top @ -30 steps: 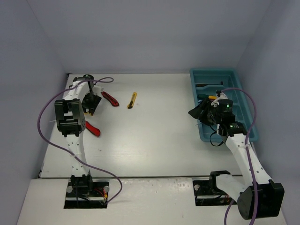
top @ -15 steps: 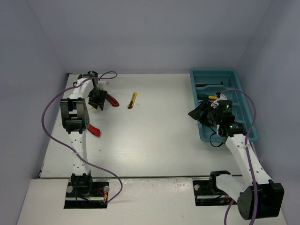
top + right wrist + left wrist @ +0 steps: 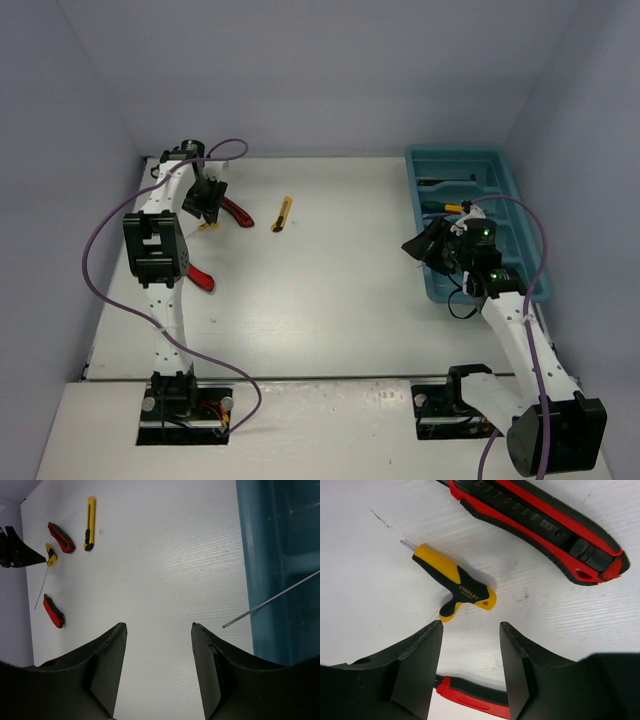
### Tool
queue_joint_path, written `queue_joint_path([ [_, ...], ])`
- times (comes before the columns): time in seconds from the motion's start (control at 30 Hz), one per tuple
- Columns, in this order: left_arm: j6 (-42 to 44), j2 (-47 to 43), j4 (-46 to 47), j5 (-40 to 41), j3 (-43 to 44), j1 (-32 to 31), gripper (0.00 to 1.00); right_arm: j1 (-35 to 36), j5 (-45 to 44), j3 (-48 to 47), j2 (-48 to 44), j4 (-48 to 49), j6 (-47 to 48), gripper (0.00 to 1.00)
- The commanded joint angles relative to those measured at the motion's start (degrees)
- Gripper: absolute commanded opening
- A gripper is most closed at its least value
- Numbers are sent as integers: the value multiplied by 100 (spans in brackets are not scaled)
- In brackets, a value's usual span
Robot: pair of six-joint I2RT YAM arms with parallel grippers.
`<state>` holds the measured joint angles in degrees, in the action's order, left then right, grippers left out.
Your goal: Sort the tools into containers
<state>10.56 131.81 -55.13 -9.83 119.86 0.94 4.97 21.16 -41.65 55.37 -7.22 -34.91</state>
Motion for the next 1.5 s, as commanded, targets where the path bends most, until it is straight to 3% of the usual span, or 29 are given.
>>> queue_joint_path([
  [0.0, 571, -324, -64, 138, -159, 61, 46, 24, 148, -4, -117, 181, -86, 51],
  [0.7, 754, 398, -32, -315, 155, 213, 46, 30, 204, -1, -182, 13, -119, 51],
  [1.2, 1082, -306, -5, 587, 168, -33, 48, 38, 169, 25, -194, -25, -174, 51],
  [1.47, 1142, -269, 95, 606, 182, -242, 50, 30, 178, 26, -222, -25, -253, 51],
])
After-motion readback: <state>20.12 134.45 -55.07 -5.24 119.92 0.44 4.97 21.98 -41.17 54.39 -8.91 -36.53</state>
